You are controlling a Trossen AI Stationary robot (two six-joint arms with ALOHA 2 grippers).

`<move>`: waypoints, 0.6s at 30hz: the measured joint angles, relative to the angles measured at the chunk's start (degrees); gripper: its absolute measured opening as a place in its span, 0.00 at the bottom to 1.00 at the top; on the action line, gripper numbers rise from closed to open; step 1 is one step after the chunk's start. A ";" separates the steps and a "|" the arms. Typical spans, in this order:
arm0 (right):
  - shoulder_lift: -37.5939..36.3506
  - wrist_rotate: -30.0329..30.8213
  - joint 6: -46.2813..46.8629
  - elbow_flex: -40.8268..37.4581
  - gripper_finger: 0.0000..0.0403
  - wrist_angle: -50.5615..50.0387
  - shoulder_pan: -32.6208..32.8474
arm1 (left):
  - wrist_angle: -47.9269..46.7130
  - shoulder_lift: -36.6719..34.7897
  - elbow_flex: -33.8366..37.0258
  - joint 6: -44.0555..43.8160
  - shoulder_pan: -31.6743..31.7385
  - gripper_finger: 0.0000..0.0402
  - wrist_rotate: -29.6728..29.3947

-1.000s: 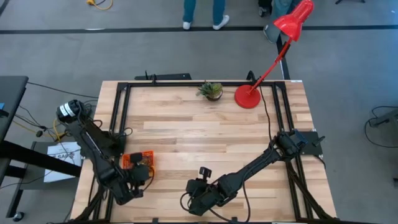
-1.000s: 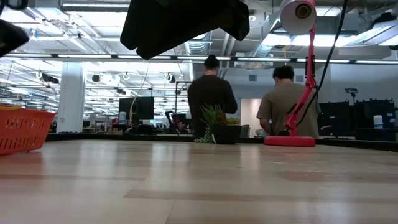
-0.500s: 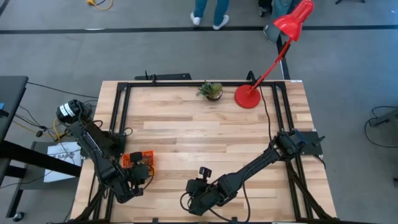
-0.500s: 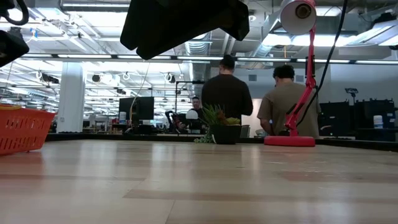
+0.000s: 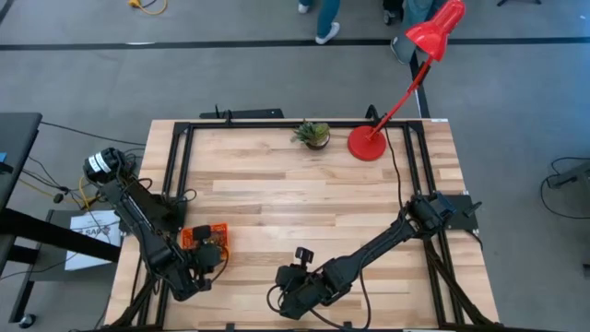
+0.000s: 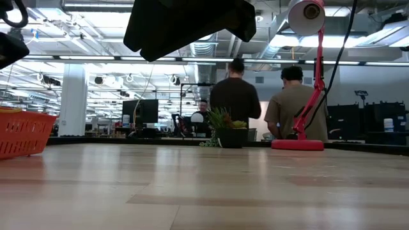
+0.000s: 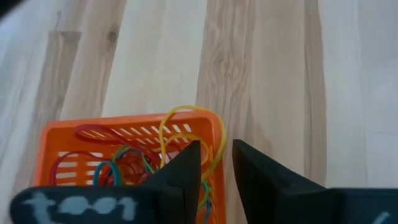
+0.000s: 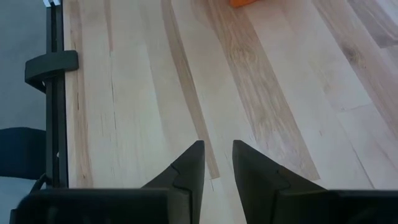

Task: Pick and place rubber bands into bin
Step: Put the yellow rubber band into the orange basket

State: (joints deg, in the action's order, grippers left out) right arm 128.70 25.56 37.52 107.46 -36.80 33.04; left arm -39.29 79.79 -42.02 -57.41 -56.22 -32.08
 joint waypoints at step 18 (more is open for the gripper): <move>0.00 0.00 0.00 0.00 0.19 0.00 0.00 | -0.19 0.00 -0.06 1.95 0.02 0.01 -1.36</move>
State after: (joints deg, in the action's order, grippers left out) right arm 128.70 25.56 37.52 107.46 -36.80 33.04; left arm -39.48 79.79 -42.08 -55.46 -56.21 -33.45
